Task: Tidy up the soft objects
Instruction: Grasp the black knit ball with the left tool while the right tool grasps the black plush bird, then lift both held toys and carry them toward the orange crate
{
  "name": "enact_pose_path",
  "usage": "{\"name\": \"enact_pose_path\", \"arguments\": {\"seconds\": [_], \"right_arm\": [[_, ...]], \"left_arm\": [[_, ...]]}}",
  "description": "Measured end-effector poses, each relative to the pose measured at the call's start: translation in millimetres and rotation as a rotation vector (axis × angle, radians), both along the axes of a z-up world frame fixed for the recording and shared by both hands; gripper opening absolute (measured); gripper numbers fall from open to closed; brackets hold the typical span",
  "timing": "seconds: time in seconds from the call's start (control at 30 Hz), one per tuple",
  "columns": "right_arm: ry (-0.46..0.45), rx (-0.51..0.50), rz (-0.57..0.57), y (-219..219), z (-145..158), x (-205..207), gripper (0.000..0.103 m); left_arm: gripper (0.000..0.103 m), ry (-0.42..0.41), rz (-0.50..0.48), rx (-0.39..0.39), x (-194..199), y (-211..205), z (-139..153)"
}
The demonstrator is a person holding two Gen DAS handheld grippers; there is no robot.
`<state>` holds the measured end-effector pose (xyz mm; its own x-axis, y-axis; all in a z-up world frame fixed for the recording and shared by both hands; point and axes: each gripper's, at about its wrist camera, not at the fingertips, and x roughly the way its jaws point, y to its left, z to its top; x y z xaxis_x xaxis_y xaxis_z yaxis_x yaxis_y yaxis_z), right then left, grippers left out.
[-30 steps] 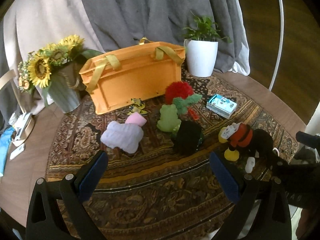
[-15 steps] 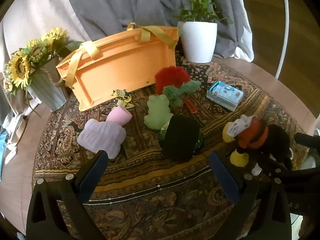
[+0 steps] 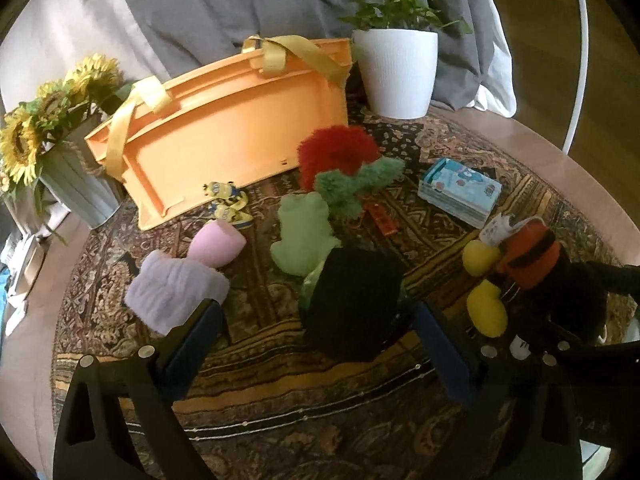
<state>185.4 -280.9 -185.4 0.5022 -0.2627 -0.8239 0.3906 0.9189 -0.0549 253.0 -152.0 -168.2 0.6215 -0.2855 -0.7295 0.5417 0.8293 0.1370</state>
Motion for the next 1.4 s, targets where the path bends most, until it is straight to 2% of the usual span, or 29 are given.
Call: {"name": "enact_pose_path", "arguments": {"seconds": [0.27, 0.47, 0.57, 0.8, 1.13, 1.4], "right_arm": [[-0.015, 0.01, 0.022, -2.4, -2.4, 2.2, 0.08], [-0.029, 0.006, 0.028, -3.4, -6.2, 1.7, 0.08], [-0.034, -0.004, 0.03, -2.5, -8.1, 2.7, 0.08], [-0.034, -0.001, 0.036, -1.5, -3.2, 1.8, 0.07], [-0.094, -0.018, 0.027, 1.2, 23.6, -0.8, 0.07], [-0.166, -0.036, 0.067, 13.9, 51.6, 5.9, 0.07]], "left_arm": [[0.086, 0.036, -0.025, 0.002, 5.4, -13.9, -13.0], [0.062, 0.084, -0.035, 0.016, 8.3, -18.0, -25.3], [0.061, 0.081, -0.035, 0.014, 8.2, -16.8, -25.3], [0.061, 0.088, -0.04, -0.003, 5.4, -13.8, -19.4], [0.061, 0.054, -0.029, -0.053, 3.1, -6.0, 10.4], [0.061, 0.016, 0.006, -0.093, 5.6, 12.3, 36.1]]}}
